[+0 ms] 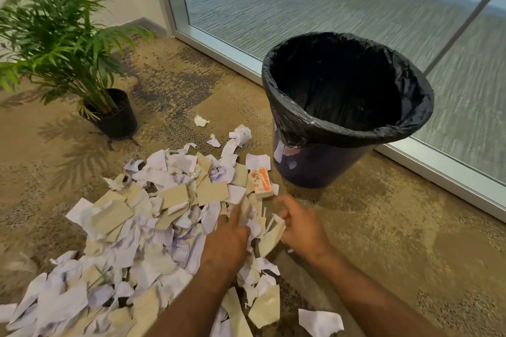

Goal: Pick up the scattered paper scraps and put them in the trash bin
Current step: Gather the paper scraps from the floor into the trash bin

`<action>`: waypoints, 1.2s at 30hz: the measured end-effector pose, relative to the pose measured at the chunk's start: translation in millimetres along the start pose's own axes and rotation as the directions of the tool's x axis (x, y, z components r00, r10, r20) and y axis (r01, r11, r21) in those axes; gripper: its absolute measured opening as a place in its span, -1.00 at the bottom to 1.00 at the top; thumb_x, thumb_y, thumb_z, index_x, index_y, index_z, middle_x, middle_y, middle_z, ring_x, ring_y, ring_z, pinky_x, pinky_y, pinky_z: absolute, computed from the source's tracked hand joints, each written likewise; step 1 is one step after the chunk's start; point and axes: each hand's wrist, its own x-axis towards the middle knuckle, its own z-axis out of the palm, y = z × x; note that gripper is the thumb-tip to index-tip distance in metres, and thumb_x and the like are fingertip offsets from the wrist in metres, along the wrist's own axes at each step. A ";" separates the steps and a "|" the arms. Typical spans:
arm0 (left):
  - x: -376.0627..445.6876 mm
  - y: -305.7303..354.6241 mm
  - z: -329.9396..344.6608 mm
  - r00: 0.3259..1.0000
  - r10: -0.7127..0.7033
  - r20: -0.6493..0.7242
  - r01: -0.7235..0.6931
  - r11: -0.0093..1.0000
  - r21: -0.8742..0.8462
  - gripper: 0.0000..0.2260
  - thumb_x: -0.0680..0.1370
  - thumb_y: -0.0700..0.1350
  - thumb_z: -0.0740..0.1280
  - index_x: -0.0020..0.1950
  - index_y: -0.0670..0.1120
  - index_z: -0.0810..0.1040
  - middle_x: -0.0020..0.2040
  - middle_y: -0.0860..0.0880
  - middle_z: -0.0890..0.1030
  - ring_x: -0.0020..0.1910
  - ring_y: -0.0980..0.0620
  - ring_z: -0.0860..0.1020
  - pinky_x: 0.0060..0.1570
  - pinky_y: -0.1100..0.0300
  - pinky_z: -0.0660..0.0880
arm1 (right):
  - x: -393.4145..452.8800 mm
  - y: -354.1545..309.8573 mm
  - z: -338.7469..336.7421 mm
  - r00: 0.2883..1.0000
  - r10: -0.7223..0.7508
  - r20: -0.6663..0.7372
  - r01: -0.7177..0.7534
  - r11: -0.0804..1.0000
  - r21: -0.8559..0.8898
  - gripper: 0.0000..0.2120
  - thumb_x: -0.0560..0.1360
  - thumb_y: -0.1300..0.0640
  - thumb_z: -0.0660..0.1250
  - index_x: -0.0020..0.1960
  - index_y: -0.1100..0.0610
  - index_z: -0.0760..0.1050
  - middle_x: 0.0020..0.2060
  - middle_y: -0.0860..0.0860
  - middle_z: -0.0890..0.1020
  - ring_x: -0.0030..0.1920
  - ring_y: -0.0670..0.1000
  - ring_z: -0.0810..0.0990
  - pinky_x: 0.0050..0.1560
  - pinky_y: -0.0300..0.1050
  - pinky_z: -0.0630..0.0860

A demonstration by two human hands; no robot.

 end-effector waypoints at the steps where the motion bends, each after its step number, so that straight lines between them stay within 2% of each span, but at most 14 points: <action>1: 1.7 -0.7 1.3 1.000 -0.018 -0.006 0.018 1.000 -0.025 -0.75 0.52 -0.01 0.42 0.18 -0.01 0.58 0.61 -0.09 -0.02 0.47 -0.17 0.20 0.07 0.01 0.55 | 16.2 -8.6 -3.1 0.998 0.000 0.059 0.008 0.990 -0.139 -0.26 0.43 0.24 0.43 0.46 -0.18 0.19 -0.07 -0.04 0.61 -0.11 -0.04 0.61 -0.14 -0.11 0.59; 3: 6.7 -1.0 3.3 0.999 -0.039 0.003 0.039 0.998 -0.045 -0.79 0.51 0.01 0.44 0.11 0.02 0.58 0.62 -0.09 -0.20 0.54 -0.21 0.05 0.12 -0.02 0.55 | 47.3 -22.1 -4.1 0.982 -0.004 0.188 0.082 0.907 -0.412 0.03 0.44 0.31 0.38 0.52 -0.25 -0.26 0.02 0.11 0.58 -0.07 0.11 0.60 -0.13 0.02 0.59; 5: 10.9 -1.4 2.7 0.998 -0.043 0.036 0.045 0.998 -0.052 -0.79 0.51 0.02 0.44 0.12 0.05 0.58 0.62 -0.08 -0.23 0.56 -0.21 0.00 0.15 -0.04 0.53 | 69.0 -31.5 -2.9 0.968 -0.026 0.249 0.157 0.838 -0.523 0.06 0.46 0.33 0.36 0.50 -0.26 -0.35 0.09 0.18 0.56 -0.04 0.16 0.59 -0.12 0.05 0.56; 9: 17.0 -7.0 -0.5 0.997 -0.024 0.071 0.025 0.999 -0.020 -0.73 0.52 -0.03 0.41 0.23 0.09 0.58 0.60 0.00 0.06 0.47 -0.16 0.17 0.08 -0.01 0.52 | 90.4 -30.8 12.8 0.960 0.095 0.265 0.088 0.793 -0.603 -0.26 0.51 0.22 0.34 0.53 -0.18 0.05 0.32 0.16 0.43 0.23 0.21 0.49 0.10 0.08 0.52; 13: 25.7 -14.9 6.8 0.999 -0.012 0.053 0.013 1.000 -0.027 -0.71 0.51 -0.09 0.41 0.24 0.01 0.59 0.40 0.04 0.39 0.28 -0.13 0.40 0.02 0.02 0.54 | 94.9 -27.4 19.6 0.982 0.101 0.158 0.020 0.780 -0.626 -0.64 0.54 0.17 0.31 0.33 0.00 0.45 0.31 0.13 0.39 0.16 0.17 0.54 0.10 0.00 0.57; 16: 27.1 -17.3 11.0 0.996 -0.089 0.023 0.092 0.983 -0.160 -0.74 0.49 -0.14 0.41 0.18 -0.05 0.58 0.17 -0.03 0.61 0.13 -0.09 0.59 0.07 0.09 0.55 | 92.3 -21.6 19.2 0.983 0.182 0.010 -0.155 0.867 -0.473 -0.73 0.54 0.13 0.35 0.23 0.14 0.53 0.16 0.08 0.54 0.09 0.10 0.59 0.05 -0.05 0.60; 18: 21.6 -21.4 10.6 0.996 -0.080 0.027 0.083 0.991 -0.105 -0.77 0.49 -0.15 0.38 0.15 -0.10 0.57 0.10 -0.08 0.62 0.13 -0.11 0.60 0.08 0.09 0.51 | 83.0 -16.4 21.0 0.975 0.218 -0.049 -0.221 0.907 -0.358 -0.73 0.51 0.15 0.38 0.21 0.15 0.54 0.10 0.07 0.60 0.06 0.08 0.61 0.02 -0.05 0.61; 22: 9.9 -37.3 14.3 0.996 -0.078 -0.032 0.074 0.992 -0.103 -0.82 0.55 -0.10 0.29 0.11 -0.08 0.58 0.08 -0.08 0.63 0.11 -0.11 0.59 0.02 0.11 0.48 | 67.4 -6.3 19.4 0.984 0.166 -0.068 -0.179 0.936 -0.304 -0.82 0.46 0.17 0.45 0.06 0.12 0.65 0.15 0.02 0.56 0.13 0.05 0.57 0.07 -0.13 0.60; 24: 6.5 -40.2 13.4 0.992 -0.091 -0.086 0.074 0.979 -0.190 -0.82 0.53 -0.05 0.32 0.10 -0.06 0.57 0.06 -0.07 0.63 0.07 -0.11 0.59 -0.01 0.11 0.51 | 69.3 -6.5 13.6 0.979 0.139 -0.150 -0.169 0.963 -0.208 -0.80 0.46 0.20 0.44 0.08 0.09 0.61 0.20 0.02 0.48 0.15 0.05 0.55 0.10 -0.15 0.57; 26: 6.6 -39.0 10.6 0.979 -0.122 -0.165 0.068 0.952 -0.299 -0.73 0.52 0.00 0.35 0.21 0.02 0.48 0.08 -0.03 0.63 0.05 -0.08 0.60 -0.03 0.10 0.54 | 78.4 -9.1 13.7 0.984 0.111 -0.142 -0.133 0.979 -0.152 -0.55 0.45 0.18 0.46 0.30 0.02 0.43 0.33 0.03 0.36 0.25 0.12 0.50 0.19 -0.07 0.54; 29: 14.2 -33.5 9.3 0.989 -0.077 -0.123 0.036 0.951 -0.306 -0.36 0.51 -0.01 0.39 0.48 0.22 0.12 0.26 -0.02 0.47 0.06 -0.09 0.58 -0.07 0.04 0.57 | 88.4 -13.5 27.2 0.993 0.114 0.015 -0.102 0.935 -0.339 -0.23 0.49 0.04 0.43 0.53 -0.09 0.03 0.50 0.10 0.12 0.35 0.20 0.41 0.26 0.04 0.47; 31: 17.0 -27.4 10.2 0.998 -0.050 -0.031 0.043 0.979 -0.200 -0.20 0.51 -0.01 0.39 0.53 0.33 -0.08 0.36 -0.05 0.31 0.11 -0.14 0.55 -0.06 0.02 0.58 | 85.4 -9.8 39.3 0.991 0.111 0.068 -0.075 0.914 -0.399 -0.24 0.55 -0.01 0.34 0.56 -0.14 -0.08 0.48 0.15 0.09 0.32 0.23 0.43 0.20 0.05 0.47; 33: 19.1 -24.4 11.6 0.999 -0.040 0.018 0.042 0.994 -0.102 -0.25 0.52 0.02 0.38 0.55 0.28 -0.01 0.40 -0.09 0.26 0.16 -0.20 0.52 0.02 0.01 0.56 | 79.8 -5.3 43.7 0.995 0.087 0.054 -0.061 0.925 -0.375 -0.33 0.58 0.00 0.29 0.53 -0.18 -0.03 0.44 0.15 0.13 0.26 0.21 0.47 0.15 0.03 0.50; 36: 19.1 -28.5 18.1 0.998 -0.062 0.017 0.062 0.998 0.000 -0.50 0.54 -0.04 0.35 0.46 0.07 0.32 0.33 -0.10 0.41 0.17 -0.19 0.53 0.04 0.03 0.52 | 69.6 4.7 49.3 0.998 0.053 -0.016 -0.055 0.951 -0.304 -0.40 0.56 0.08 0.26 0.49 -0.23 0.08 0.39 0.08 0.19 0.16 0.16 0.52 0.08 -0.02 0.54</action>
